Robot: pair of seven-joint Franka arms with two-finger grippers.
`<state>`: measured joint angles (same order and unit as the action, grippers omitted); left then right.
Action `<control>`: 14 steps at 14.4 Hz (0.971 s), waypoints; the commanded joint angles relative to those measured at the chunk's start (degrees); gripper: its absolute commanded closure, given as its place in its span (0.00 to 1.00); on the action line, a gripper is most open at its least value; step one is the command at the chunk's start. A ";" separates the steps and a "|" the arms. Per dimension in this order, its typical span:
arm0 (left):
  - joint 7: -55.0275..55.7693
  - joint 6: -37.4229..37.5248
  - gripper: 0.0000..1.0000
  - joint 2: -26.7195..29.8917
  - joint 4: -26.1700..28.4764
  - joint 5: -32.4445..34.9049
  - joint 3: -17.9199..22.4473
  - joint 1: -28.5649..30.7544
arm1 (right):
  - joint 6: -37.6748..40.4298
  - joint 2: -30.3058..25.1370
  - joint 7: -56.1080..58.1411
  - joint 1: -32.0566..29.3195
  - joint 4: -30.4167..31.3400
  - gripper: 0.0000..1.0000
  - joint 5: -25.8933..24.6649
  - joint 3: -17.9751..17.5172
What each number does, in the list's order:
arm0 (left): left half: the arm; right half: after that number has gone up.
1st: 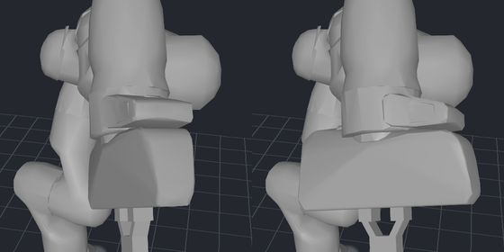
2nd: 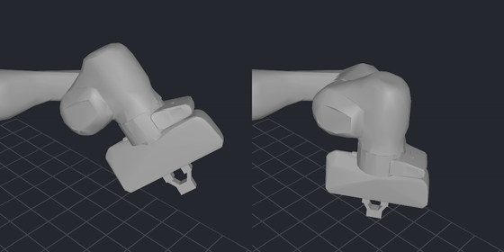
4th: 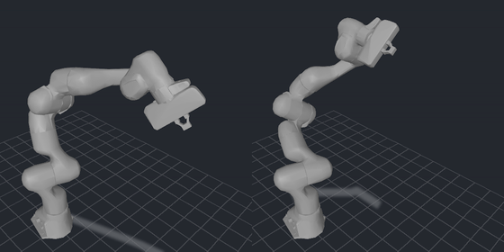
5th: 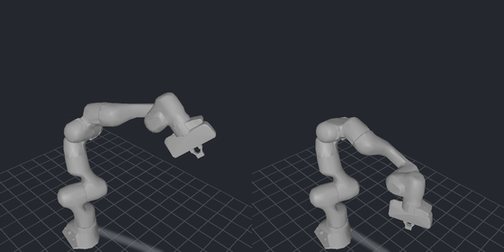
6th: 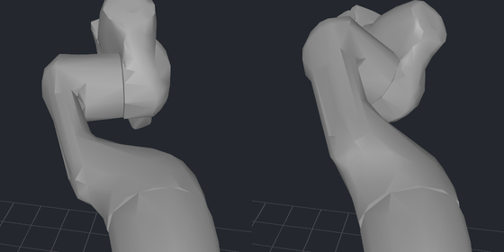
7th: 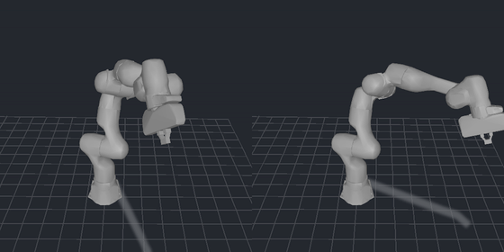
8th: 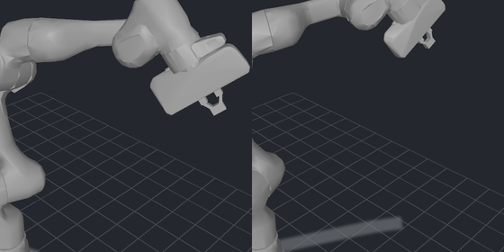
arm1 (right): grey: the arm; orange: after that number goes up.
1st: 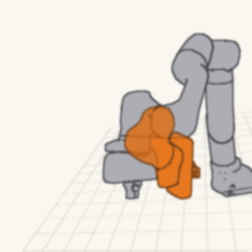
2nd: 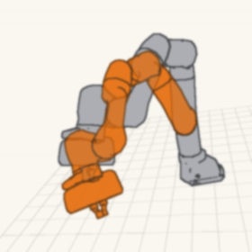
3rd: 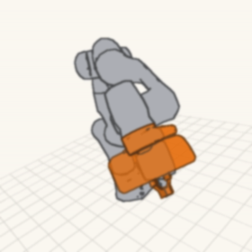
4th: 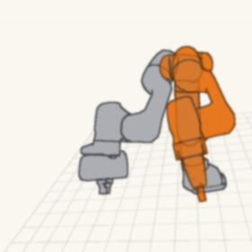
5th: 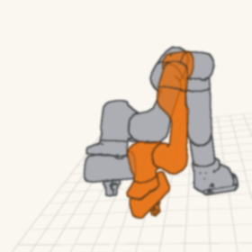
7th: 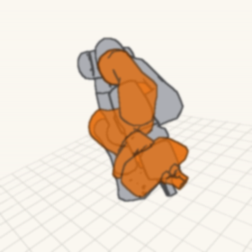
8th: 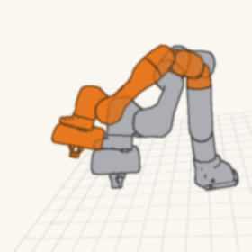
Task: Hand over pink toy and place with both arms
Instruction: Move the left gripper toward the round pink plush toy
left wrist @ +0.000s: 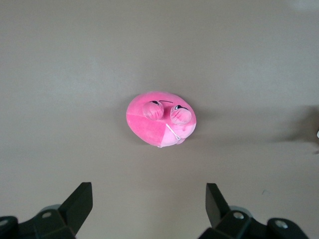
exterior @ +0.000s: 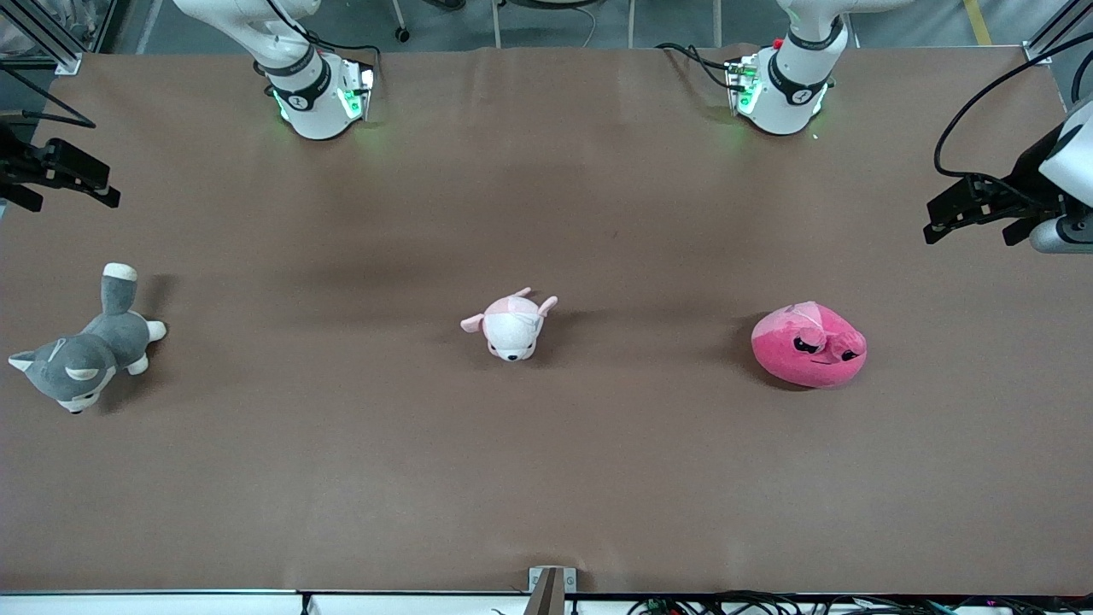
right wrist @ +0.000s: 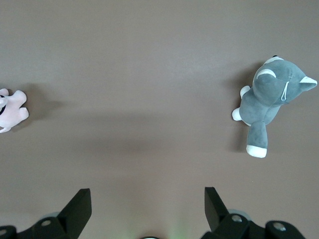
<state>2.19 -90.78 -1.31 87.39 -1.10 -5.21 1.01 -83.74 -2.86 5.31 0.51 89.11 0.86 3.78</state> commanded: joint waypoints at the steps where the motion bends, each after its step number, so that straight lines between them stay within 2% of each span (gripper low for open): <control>1: 0.27 1.13 0.00 -0.45 -1.35 0.31 -0.06 -0.05 | -0.55 -1.97 1.01 -0.86 2.04 0.00 -0.77 -0.61; 9: 0.53 1.13 0.00 -0.62 -1.35 0.31 -0.15 -0.31 | -0.46 -1.97 0.93 -0.86 2.04 0.00 -0.77 -0.61; 11: 0.62 1.13 0.00 -3.77 -1.43 0.65 -0.24 -1.09 | -0.46 -1.97 0.93 -0.86 2.04 0.00 -0.77 -0.61; 14: 0.44 0.25 0.00 -5.54 -1.26 0.31 -0.24 -1.45 | -0.46 -1.97 0.93 -0.86 2.04 0.00 -0.77 -0.61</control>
<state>2.19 -90.69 -5.18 87.47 -1.10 -5.29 -0.19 -83.74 -2.86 5.34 0.51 89.14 0.86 3.78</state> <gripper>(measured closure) 0.000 0.000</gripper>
